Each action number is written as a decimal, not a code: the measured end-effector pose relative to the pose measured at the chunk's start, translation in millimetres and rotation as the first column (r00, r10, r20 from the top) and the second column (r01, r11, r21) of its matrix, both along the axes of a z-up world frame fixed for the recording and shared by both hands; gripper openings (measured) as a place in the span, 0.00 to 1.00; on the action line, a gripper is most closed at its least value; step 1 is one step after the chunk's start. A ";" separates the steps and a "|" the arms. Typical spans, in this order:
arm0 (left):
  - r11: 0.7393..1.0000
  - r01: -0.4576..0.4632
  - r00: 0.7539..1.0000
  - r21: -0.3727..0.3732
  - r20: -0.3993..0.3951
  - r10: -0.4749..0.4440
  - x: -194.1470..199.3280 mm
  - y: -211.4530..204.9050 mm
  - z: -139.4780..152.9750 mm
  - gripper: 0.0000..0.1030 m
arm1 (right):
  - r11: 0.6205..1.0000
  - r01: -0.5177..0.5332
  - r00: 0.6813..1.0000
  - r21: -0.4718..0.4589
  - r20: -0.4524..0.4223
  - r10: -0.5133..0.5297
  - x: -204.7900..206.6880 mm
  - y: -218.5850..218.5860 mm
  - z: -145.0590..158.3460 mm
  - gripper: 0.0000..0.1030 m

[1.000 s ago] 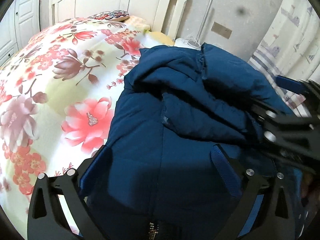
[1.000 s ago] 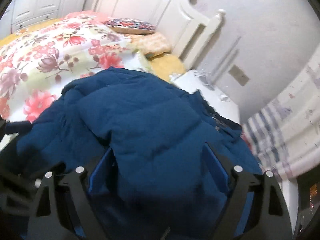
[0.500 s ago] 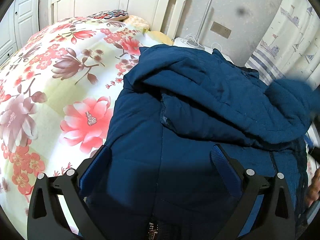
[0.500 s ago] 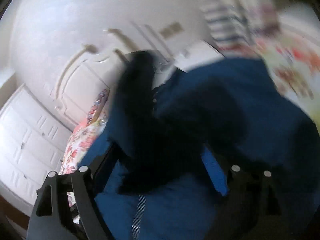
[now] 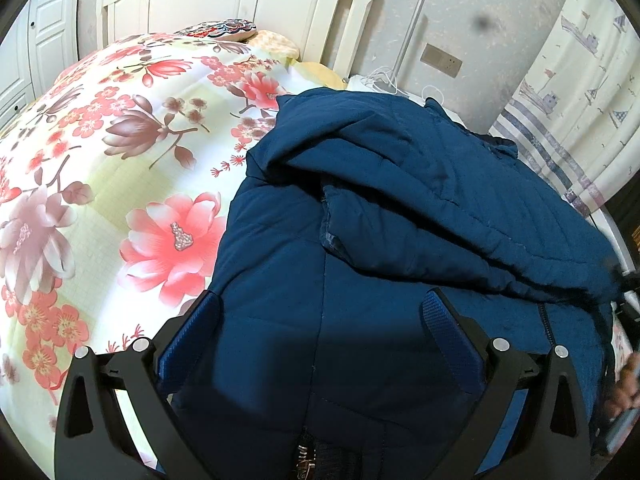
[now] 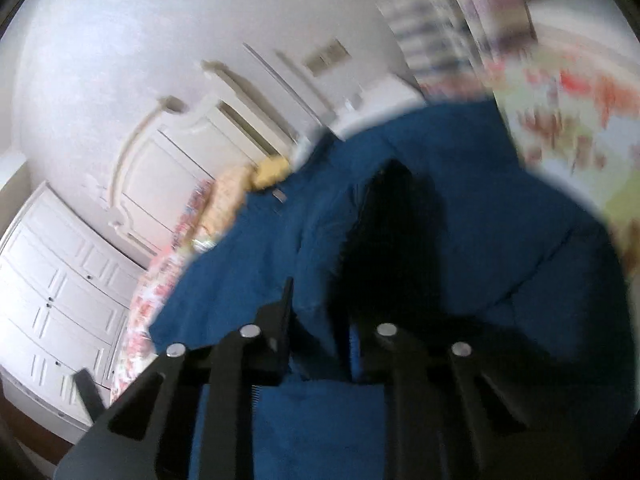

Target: Fold large clothes

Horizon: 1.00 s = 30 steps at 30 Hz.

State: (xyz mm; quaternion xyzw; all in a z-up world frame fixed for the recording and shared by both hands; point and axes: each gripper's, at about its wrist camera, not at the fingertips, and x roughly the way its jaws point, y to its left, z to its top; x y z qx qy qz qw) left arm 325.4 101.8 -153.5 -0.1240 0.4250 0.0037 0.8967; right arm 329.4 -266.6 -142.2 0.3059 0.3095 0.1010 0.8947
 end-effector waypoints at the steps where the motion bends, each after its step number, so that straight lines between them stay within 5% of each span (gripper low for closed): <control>1: 1.000 0.000 1.000 0.000 0.000 0.000 0.1 -0.2 -0.1 0.95 | 1.000 0.012 0.999 -0.026 0.038 -0.011 -6.5 0.6 13.5 0.19; 4: 1.000 0.000 1.000 -0.001 0.001 0.000 0.3 -0.3 -0.4 0.95 | 0.995 0.032 0.996 -0.093 0.091 -0.024 -17.8 -5.4 41.3 0.19; 8: 1.000 0.000 1.000 -0.003 0.000 0.000 0.3 -1.0 -1.0 0.95 | 0.981 -0.008 0.997 -0.195 -0.075 -0.007 3.9 -6.6 8.3 0.22; 10: 1.000 -0.001 1.000 -0.005 0.002 0.001 -0.1 -0.2 -0.9 0.95 | 0.955 -0.010 0.985 -0.296 -0.169 -0.043 10.2 -1.7 -17.8 0.34; 13: 1.000 -0.001 1.000 -0.012 0.004 0.001 -0.3 -0.1 -0.8 0.95 | 0.953 0.056 0.977 -0.297 -0.181 -0.114 -3.0 -6.4 -11.6 0.53; 17: 1.000 0.000 1.000 -0.004 0.000 0.000 0.4 -1.7 -1.4 0.95 | 0.905 0.183 0.981 -0.383 0.017 -0.191 -30.0 -1.4 36.5 0.54; 20: 1.000 0.000 1.000 -0.003 0.000 0.000 0.6 -1.4 -1.6 0.95 | 0.868 0.121 0.993 -0.482 0.068 -0.101 -23.6 25.5 53.3 0.56; 26: 1.000 -0.005 1.000 0.006 0.010 0.005 -2.7 -1.9 4.6 0.95 | 0.793 -0.045 0.988 -0.607 -0.145 -0.055 18.0 51.7 -7.3 0.60; 30: 0.999 0.032 0.995 0.009 0.090 -0.033 -3.7 -11.5 43.4 0.95 | 0.805 -0.027 0.994 -0.592 -0.101 -0.041 8.9 51.2 -17.4 0.62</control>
